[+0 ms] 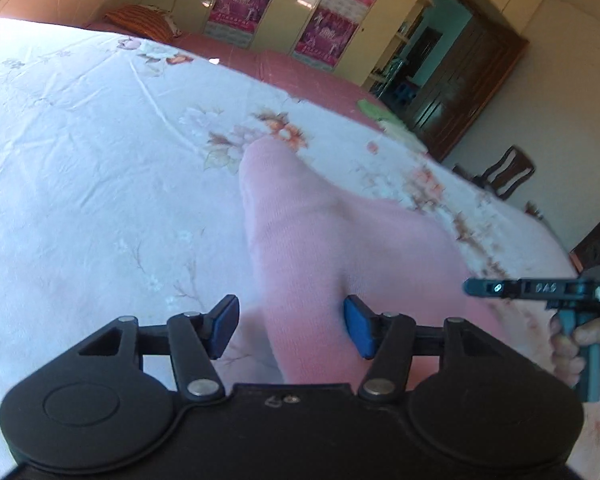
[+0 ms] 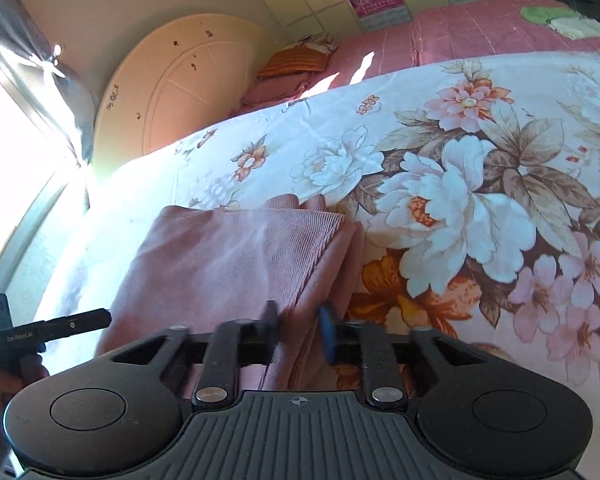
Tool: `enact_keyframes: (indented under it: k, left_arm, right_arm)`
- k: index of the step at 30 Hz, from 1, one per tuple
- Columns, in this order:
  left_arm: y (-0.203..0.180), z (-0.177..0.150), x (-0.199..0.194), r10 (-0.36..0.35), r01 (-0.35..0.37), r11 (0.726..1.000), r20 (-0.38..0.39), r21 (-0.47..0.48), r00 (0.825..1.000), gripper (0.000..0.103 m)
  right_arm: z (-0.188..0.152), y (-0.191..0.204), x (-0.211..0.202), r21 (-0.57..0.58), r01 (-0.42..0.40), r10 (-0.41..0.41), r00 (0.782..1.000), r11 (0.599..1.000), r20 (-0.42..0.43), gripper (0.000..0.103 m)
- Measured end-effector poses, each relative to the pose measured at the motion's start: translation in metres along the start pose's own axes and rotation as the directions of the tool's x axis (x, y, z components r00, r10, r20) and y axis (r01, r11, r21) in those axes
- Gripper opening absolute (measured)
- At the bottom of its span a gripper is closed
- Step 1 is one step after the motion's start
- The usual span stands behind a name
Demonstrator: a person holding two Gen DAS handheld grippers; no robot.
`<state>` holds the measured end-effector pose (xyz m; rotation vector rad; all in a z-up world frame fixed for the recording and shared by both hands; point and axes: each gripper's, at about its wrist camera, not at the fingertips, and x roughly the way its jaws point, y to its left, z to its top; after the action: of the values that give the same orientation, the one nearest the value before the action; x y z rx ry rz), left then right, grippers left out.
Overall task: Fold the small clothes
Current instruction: 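Open both tools and smooth the folded pink sweatshirt flat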
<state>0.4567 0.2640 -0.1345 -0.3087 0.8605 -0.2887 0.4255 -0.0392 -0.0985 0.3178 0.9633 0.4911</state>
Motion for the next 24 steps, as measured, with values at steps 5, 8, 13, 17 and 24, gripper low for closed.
enact_keyframes:
  k: [5, 8, 13, 17, 24]
  left_arm:
    - [0.005, -0.018, -0.018, 0.022, -0.021, 0.999, 0.033, -0.031, 0.999, 0.060]
    - [0.001, -0.035, -0.045, 0.004, -0.002, 0.999, 0.064, -0.038, 0.998, 0.058]
    - [-0.007, -0.076, -0.072, -0.002, 0.006, 0.999, 0.071, -0.051, 0.997, 0.058]
    - [-0.003, -0.095, -0.074, 0.018, -0.013, 0.996, 0.062, -0.084, 0.998, 0.061]
    - [-0.031, -0.104, -0.070, 0.146, -0.147, 0.989, 0.077, 0.011, 0.986, 0.061]
  right_arm:
    - [-0.004, -0.003, -0.009, 0.043, 0.025, -0.026, 0.999, 0.999, 0.019, 0.004]
    - [-0.022, 0.018, -0.046, -0.016, 0.022, -0.021, 0.998, 1.000, 0.056, 0.004]
    - [-0.075, 0.056, -0.076, -0.148, -0.089, 0.087, 0.996, 0.985, -0.016, 0.004]
    - [-0.104, 0.068, -0.060, -0.226, 0.015, -0.031, 0.997, 0.974, -0.068, 0.004]
    - [-0.112, 0.055, -0.054, -0.146, 0.080, -0.087, 0.995, 0.986, -0.044, 0.000]
